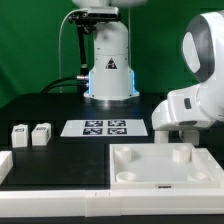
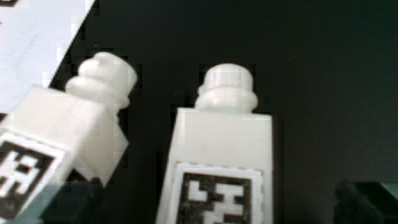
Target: Assemble one leg
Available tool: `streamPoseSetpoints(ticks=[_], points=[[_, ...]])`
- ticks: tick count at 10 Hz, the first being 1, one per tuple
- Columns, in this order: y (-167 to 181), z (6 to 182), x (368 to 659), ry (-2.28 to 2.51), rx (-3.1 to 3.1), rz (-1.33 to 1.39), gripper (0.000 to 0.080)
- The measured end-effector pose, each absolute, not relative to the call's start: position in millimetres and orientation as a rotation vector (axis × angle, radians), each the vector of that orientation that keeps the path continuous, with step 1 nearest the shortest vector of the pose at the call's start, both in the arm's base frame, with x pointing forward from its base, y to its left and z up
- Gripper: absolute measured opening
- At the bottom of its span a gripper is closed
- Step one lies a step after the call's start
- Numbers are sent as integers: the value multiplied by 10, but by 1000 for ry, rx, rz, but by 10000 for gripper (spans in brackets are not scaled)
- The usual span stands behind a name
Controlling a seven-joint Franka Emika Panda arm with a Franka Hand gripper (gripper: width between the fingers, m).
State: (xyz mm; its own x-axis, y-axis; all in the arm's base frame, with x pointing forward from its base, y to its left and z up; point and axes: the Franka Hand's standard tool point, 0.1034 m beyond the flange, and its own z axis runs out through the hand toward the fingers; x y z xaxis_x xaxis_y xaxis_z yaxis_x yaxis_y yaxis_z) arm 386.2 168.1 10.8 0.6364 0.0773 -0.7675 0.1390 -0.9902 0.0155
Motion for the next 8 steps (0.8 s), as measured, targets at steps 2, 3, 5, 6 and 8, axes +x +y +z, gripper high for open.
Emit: streamPoseSetpoints(ticks=[2,3,5,6,8], points=[[1676,76,3843,183,2780,-1288,649],[1671,71,3832,183,2779,-1291,649],[1658,65,3825,180,2778,-1293,649],[1658,65,3823,180,2778,-1294,533],[1659,66,3823,180,2778,-1294,374]])
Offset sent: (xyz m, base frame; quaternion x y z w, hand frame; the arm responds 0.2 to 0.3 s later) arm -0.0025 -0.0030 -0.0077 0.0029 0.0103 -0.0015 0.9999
